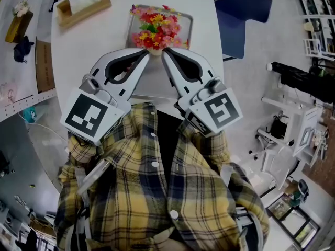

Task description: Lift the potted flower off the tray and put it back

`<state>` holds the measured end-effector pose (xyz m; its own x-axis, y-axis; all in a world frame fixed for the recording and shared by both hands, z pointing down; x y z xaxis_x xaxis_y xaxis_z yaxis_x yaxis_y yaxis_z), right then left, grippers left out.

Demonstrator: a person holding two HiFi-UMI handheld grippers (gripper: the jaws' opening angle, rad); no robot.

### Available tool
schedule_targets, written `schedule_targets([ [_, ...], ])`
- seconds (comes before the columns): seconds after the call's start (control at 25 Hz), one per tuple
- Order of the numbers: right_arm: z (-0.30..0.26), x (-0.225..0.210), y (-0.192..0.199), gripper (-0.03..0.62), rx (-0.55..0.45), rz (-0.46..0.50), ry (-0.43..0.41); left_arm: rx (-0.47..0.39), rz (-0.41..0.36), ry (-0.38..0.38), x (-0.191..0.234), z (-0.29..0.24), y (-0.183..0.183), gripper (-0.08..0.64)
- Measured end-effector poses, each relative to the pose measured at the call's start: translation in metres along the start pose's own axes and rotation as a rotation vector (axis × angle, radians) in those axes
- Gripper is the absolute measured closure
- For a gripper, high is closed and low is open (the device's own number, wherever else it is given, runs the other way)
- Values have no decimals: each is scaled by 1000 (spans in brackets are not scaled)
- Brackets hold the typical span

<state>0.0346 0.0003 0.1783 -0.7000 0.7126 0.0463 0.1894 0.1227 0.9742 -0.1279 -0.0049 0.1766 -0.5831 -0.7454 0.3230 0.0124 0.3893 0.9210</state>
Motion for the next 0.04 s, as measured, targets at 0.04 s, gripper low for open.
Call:
schedule_targets([
  [0.04, 0, 0, 0, 595, 1, 2, -2, 0, 1, 0, 0, 0, 0, 552],
])
Point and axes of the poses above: the fingertips, and each gripper's own axes: z backward along the fingers, x to its left, y out of its underside, the point moved 9 cm from there along z, backward along the fingers, and after that the axes turned 9 degrees about z, right-handed, at the moved point
